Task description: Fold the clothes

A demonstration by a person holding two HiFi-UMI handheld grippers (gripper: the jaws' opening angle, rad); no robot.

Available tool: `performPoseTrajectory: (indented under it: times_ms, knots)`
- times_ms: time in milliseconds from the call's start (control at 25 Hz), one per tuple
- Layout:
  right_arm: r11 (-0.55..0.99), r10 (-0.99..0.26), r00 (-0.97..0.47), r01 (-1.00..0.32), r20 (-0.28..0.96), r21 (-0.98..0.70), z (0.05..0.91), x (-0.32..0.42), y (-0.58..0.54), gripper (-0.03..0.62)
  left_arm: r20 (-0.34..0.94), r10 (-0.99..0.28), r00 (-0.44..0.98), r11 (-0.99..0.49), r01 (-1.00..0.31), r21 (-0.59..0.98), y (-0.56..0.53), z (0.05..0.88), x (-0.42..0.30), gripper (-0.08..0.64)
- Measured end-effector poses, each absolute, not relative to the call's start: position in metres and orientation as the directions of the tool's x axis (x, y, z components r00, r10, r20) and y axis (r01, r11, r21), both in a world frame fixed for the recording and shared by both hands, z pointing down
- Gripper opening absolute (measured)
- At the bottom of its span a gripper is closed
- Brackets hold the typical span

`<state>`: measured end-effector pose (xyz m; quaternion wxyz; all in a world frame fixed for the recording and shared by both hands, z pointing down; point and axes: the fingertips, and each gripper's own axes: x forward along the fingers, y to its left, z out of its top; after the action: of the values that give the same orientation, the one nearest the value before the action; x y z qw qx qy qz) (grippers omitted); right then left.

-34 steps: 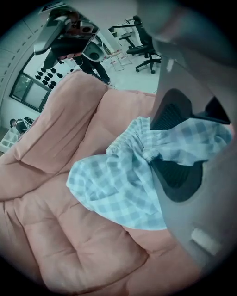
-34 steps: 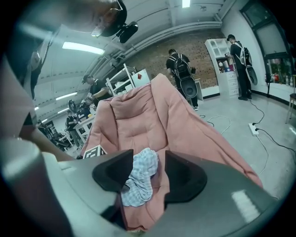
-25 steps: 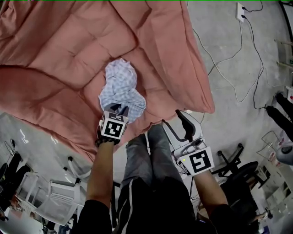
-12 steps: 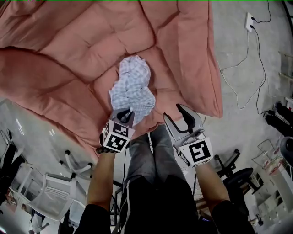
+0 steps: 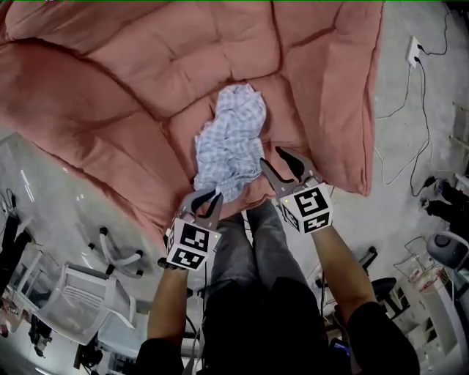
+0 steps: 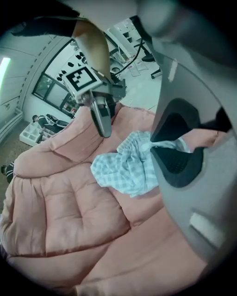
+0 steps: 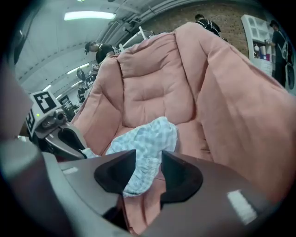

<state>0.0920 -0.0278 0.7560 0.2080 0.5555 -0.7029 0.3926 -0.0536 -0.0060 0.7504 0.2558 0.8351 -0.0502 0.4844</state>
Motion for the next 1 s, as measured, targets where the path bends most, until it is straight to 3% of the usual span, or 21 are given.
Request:
performPoseTrajectory:
  times_ms: [200, 440, 760, 1000]
  knots:
    - [0.124, -0.558, -0.309, -0.949, 0.770, -0.290, 0.785, 0.094, -0.033, 0.142, 0.825, 0.088, 0.558, -0.850, -0.391, 0.354, -0.015, 0.730, -0.070, 0.037]
    - [0.435, -0.471, -0.366, -0.888, 0.803, -0.150, 0.783, 0.079, -0.031, 0.147, 0.839, -0.028, 0.544, -0.830, -0.480, 0.284, -0.034, 0.710, -0.095, 0.037]
    - [0.817, -0.345, -0.427, -0.575, 0.836, 0.043, 0.787, 0.059, -0.020, 0.214, 0.844, -0.180, 0.505, -0.779, -0.597, 0.191, -0.079, 0.693, -0.124, 0.035]
    - [0.906, -0.289, -0.431, -0.412, 0.855, 0.098, 0.803, 0.045, -0.025, 0.226, 0.833, -0.197, 0.517, -0.778, -0.600, 0.189, -0.079, 0.690, -0.124, 0.035]
